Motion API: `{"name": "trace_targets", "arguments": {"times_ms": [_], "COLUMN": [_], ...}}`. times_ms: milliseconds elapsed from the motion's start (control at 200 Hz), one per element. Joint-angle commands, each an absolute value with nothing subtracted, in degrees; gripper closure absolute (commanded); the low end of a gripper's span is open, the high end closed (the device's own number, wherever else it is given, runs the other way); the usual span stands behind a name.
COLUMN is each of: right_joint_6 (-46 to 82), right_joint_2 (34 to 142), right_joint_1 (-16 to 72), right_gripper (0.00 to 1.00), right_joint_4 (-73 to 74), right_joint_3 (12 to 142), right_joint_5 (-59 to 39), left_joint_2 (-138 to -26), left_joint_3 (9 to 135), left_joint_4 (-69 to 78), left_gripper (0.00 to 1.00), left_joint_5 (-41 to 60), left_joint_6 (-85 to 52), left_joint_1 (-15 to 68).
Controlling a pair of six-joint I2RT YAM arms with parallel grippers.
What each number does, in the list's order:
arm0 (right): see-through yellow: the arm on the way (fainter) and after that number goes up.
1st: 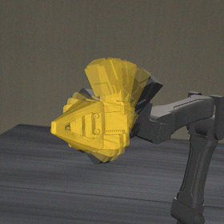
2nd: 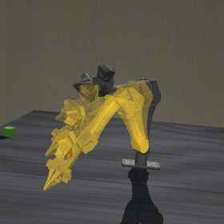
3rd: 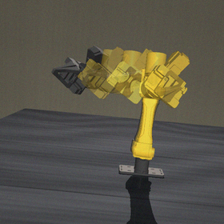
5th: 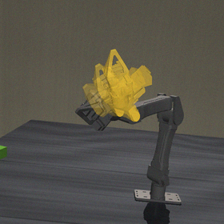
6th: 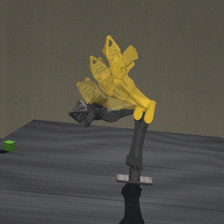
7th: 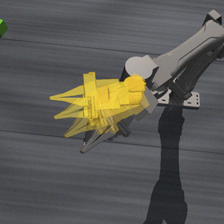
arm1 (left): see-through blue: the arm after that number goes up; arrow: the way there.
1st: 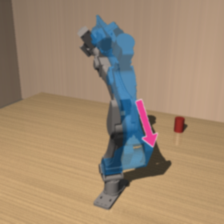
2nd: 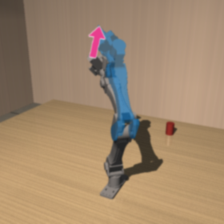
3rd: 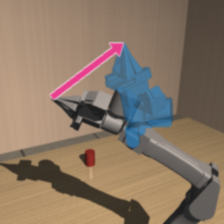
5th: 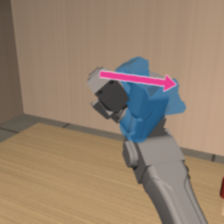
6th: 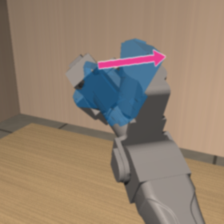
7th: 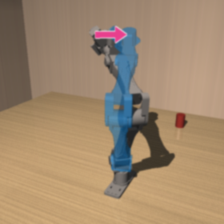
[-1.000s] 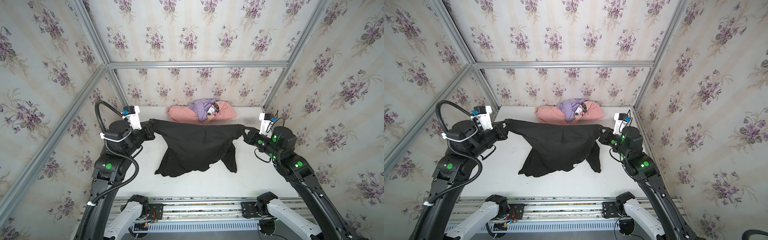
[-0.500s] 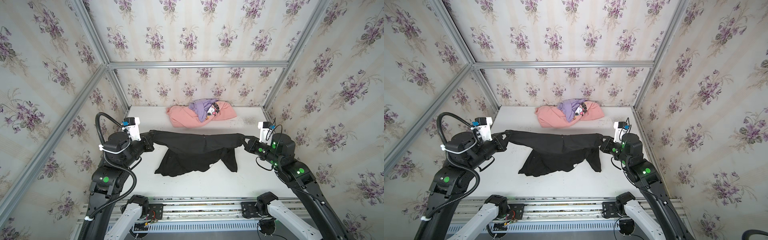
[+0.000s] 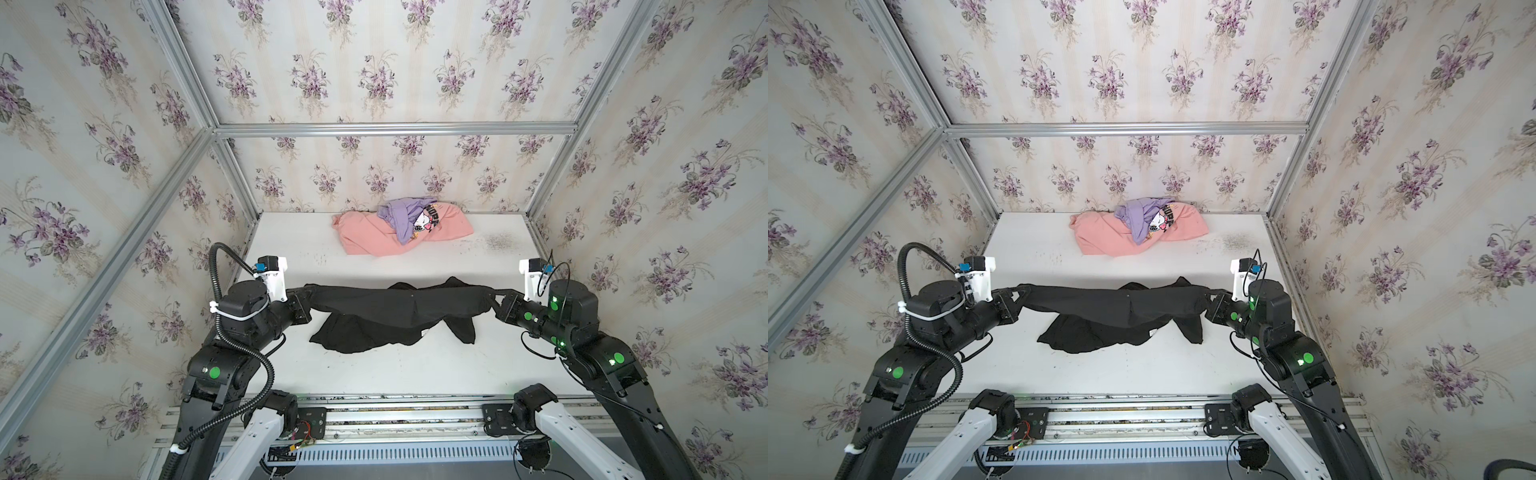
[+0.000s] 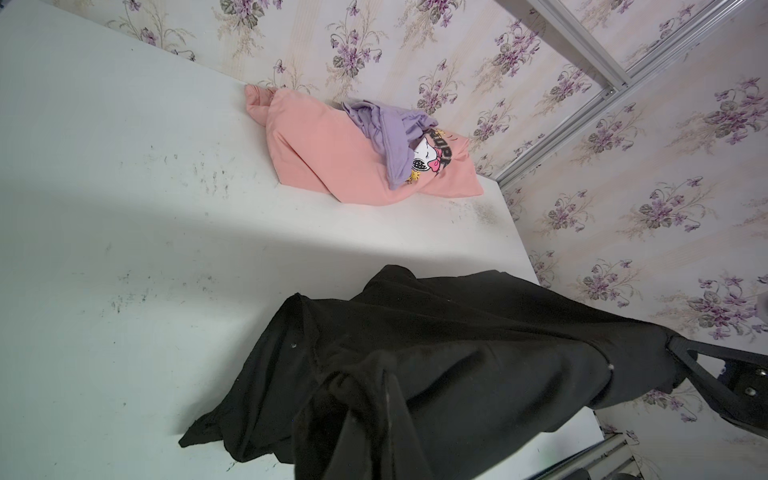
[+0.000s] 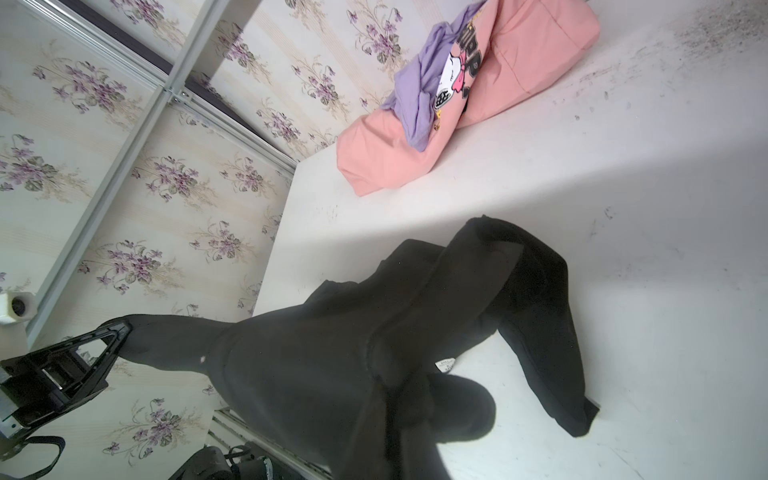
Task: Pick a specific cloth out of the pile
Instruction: 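Lay the black cloth flat on the table with both grippers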
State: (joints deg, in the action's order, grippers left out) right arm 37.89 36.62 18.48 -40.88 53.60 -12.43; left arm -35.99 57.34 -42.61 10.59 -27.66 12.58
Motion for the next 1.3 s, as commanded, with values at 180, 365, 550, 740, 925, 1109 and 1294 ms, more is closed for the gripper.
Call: {"name": "trace_targets", "arguments": {"times_ms": [180, 365, 550, 740, 925, 1109, 1294], "right_joint_6": [37.7, 39.4, 40.3, 41.7, 43.2, 43.5, 43.7], "right_joint_2": [34.6, 32.0, 29.2, 26.7, 24.6, 26.0, 28.4], "right_joint_1": [18.4, 18.4, 18.4, 18.4, 18.4, 18.4, 18.4], "right_gripper": [0.99, 0.99, 1.0, 1.0, 1.0, 1.0, 1.0], "right_joint_4": [-45.9, -47.1, -49.9, -52.2, -50.7, -47.5, -43.6], "right_joint_3": [52.5, 49.0, 46.0, 41.7, 35.5, 31.8, 31.2], "right_joint_5": [-13.4, -14.4, -14.7, -15.9, -16.2, -16.6, -15.7], "left_joint_2": [-33.2, -32.3, -32.3, -31.9, -30.8, -33.0, -34.7], "left_joint_3": [56.3, 53.4, 49.8, 45.3, 39.7, 38.2, 35.7], "left_joint_4": [-48.4, -50.8, -51.0, -50.7, -48.6, -46.1, -42.5], "left_gripper": [1.0, 1.0, 1.0, 1.0, 1.0, 1.0, 1.0], "left_joint_5": [6.2, 6.1, 5.7, 3.9, 4.1, 4.1, 2.5], "left_joint_6": [-30.9, -32.1, -34.3, -37.0, -38.6, -38.9, -41.5], "left_joint_1": [14.4, 15.7, 18.4, 22.3, 23.3, 23.8, 23.8]}}
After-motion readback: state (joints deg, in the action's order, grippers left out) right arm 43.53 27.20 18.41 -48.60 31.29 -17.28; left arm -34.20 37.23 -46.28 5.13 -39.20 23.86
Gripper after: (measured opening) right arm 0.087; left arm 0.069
